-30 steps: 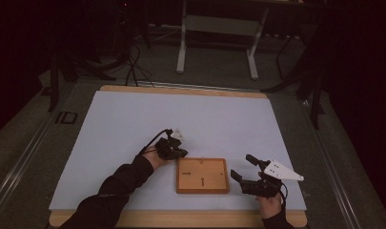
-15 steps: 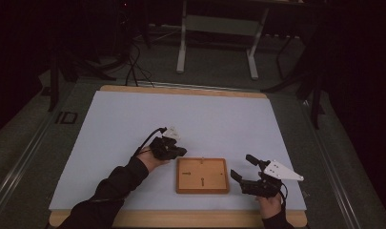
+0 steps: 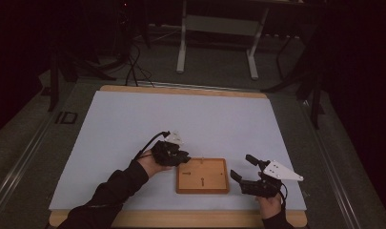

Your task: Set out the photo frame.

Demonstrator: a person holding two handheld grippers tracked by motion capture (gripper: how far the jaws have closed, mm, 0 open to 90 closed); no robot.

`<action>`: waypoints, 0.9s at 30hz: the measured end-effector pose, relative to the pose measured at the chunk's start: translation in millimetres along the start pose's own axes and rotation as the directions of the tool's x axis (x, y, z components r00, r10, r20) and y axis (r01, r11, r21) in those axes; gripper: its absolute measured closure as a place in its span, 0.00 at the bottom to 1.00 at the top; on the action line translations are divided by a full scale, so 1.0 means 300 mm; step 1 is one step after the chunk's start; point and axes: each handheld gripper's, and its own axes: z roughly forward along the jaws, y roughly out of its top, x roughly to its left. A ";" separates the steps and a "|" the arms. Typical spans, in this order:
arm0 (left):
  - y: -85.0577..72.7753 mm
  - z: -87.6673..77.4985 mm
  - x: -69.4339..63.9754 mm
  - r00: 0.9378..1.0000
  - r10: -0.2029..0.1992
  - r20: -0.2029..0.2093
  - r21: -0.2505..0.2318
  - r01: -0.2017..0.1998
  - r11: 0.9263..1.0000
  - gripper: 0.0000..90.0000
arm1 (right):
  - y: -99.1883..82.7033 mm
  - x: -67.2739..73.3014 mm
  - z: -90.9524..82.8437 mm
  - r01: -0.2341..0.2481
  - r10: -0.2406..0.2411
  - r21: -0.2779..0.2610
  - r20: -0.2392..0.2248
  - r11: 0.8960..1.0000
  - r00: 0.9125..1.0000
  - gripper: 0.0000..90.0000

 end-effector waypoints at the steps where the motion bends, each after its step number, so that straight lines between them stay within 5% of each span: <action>1: 0.001 0.003 -0.007 1.000 0.008 0.004 0.002 -0.008 1.000 0.83 | 0.000 0.001 0.000 -0.001 0.001 0.000 0.000 1.000 1.000 0.15; 12: 0.007 0.051 -0.039 0.999 0.043 0.015 -0.035 -0.042 0.998 0.81 | 0.002 0.006 0.010 -0.009 0.009 0.009 0.002 1.000 1.000 0.15; 27: 0.057 0.137 -0.052 0.998 0.063 0.007 -0.026 -0.063 0.998 0.77 | -0.005 0.009 0.013 -0.005 0.005 0.021 -0.005 1.000 1.000 0.15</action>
